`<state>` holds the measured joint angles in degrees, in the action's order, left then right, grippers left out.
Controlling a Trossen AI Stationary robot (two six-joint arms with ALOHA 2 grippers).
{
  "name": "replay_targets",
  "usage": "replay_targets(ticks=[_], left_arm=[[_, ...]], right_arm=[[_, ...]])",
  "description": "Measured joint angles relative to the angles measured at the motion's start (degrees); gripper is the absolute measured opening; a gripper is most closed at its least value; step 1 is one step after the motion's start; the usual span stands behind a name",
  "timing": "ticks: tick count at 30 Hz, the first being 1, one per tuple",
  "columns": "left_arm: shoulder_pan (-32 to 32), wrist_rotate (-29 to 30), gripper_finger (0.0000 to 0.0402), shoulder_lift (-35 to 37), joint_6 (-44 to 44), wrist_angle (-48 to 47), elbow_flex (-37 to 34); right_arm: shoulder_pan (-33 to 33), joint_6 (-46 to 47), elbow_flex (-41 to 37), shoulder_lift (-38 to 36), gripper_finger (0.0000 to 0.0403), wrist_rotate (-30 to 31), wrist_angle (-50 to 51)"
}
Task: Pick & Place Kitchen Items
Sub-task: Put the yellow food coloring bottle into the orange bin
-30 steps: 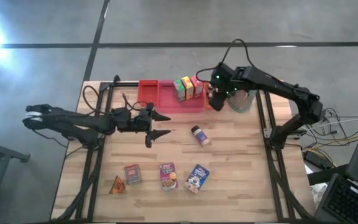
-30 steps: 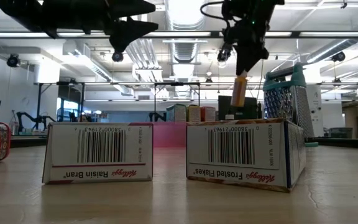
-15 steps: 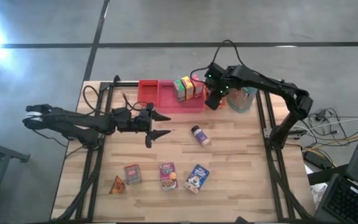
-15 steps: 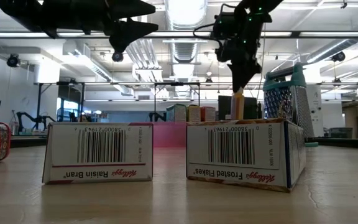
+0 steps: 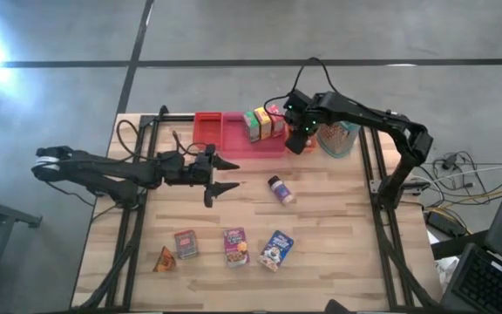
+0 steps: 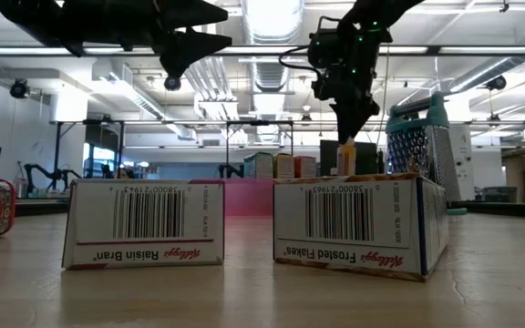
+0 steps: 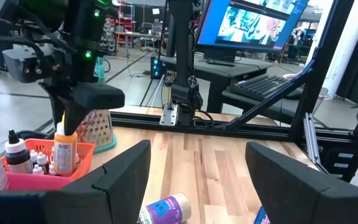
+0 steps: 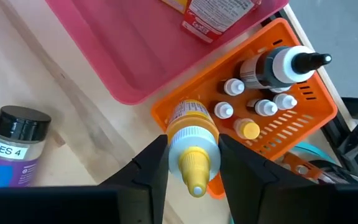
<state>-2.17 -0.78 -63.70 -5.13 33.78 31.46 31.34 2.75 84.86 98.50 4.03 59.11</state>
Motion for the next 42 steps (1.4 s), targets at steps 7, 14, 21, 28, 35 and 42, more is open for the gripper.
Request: replay_targets(ticks=[7, 14, 21, 28, 35, 42], left_arm=[[0.0, 0.0, 0.0268, 0.0, 0.0, 0.0, 0.0], [0.0, 0.0, 0.0268, 0.0, 0.0, 0.0, 0.0], [0.0, 0.0, 0.0268, 0.0, 0.0, 0.0, 0.0], [0.0, 0.0, 0.0268, 0.0, 0.0, 0.0, 0.0], [0.0, 0.0, 0.0268, 0.0, 0.0, 0.0, 0.0], [0.0, 0.0, 0.0268, 0.0, 0.0, 0.0, 0.0]], right_arm=[[0.4, 0.1, 0.0, -0.1, 0.0121, 0.0, -0.2], [0.4, 0.3, -0.4, -0.1, 0.0117, -0.4, -1.0], [1.8, 0.5, -0.9, 0.0, 0.0118, -3.2, -1.5], [3.2, 0.5, -1.8, 0.0, 0.0118, -4.1, -1.6], [3.7, 0.5, -3.2, 0.0, 0.0116, -4.1, -2.5], [3.8, 0.3, -5.4, 0.0, 0.0119, -4.2, -3.7]])
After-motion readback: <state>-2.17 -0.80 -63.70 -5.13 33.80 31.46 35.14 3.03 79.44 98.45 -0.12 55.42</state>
